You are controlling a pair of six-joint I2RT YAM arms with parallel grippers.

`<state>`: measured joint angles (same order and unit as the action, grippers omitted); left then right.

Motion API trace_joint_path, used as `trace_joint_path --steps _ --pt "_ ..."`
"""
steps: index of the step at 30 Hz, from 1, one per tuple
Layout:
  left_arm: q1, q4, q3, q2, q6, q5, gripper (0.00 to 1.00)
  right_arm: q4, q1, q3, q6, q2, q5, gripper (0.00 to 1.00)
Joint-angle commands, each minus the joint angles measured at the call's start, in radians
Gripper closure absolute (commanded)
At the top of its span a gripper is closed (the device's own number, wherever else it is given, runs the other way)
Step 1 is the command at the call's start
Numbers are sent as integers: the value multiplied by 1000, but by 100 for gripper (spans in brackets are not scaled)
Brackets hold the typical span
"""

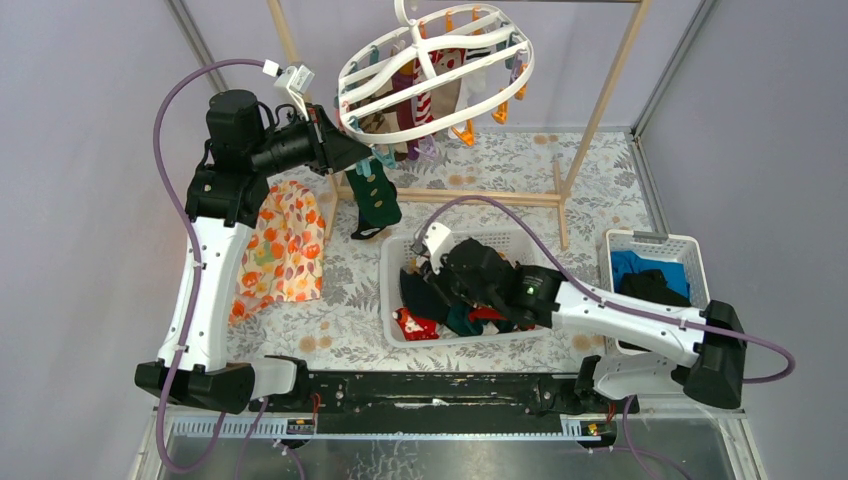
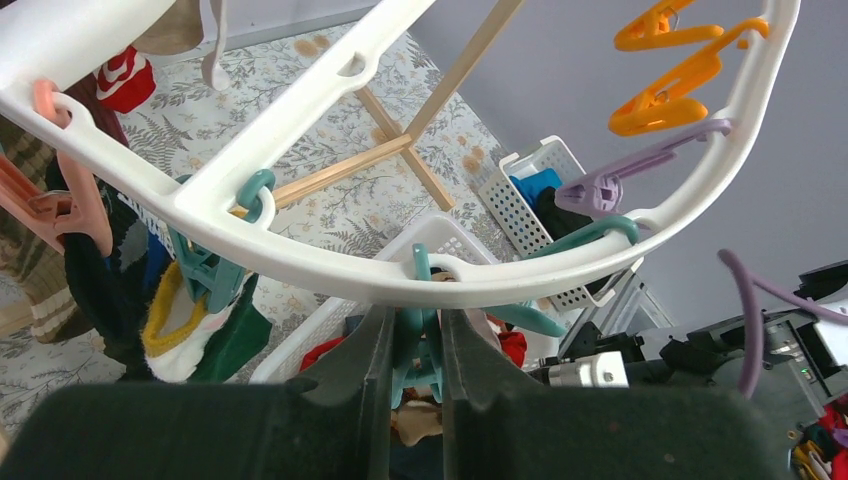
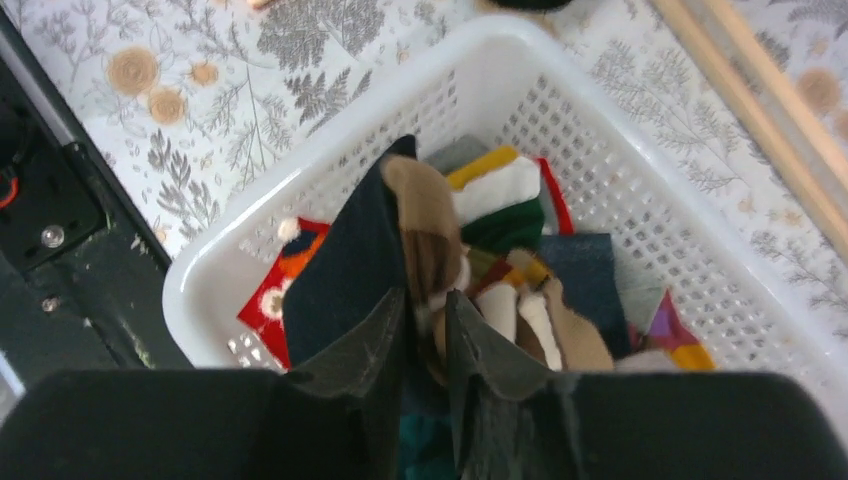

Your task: Clip the socks to the hanger

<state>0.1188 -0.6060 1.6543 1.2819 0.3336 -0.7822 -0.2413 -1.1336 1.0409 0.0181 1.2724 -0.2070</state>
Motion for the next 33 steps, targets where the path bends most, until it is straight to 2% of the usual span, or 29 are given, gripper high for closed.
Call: trace_joint_path --steps 1,3,7,14,18,21,24,27,30,33 --pt "4 -29 25 -20 -16 -31 99 116 -5 -101 -132 -74 38 65" --pt "4 -29 23 -17 -14 -35 99 118 -5 -119 -152 -91 -1 55" --pt "4 -29 23 -18 -15 -41 99 92 1 -107 -187 -143 -101 41" --pt "3 -29 30 -16 -15 -47 98 -61 118 -112 -428 -267 -195 32" --pt "4 -29 33 -11 -13 -54 98 -181 201 -151 -564 -320 -183 33" --pt "4 -29 35 -13 -13 -58 98 -132 212 -222 -591 -376 -55 37" --pt "4 -29 35 -15 -14 -58 98 -151 212 -250 -697 -386 -9 40" --pt "4 -29 35 -15 -15 -59 98 -71 212 -311 -831 -378 98 42" --pt "4 -29 38 -10 -10 -62 98 -43 212 -333 -918 -342 129 46" --pt "4 -28 40 -13 -8 -62 98 9 211 -344 -934 -331 129 49"
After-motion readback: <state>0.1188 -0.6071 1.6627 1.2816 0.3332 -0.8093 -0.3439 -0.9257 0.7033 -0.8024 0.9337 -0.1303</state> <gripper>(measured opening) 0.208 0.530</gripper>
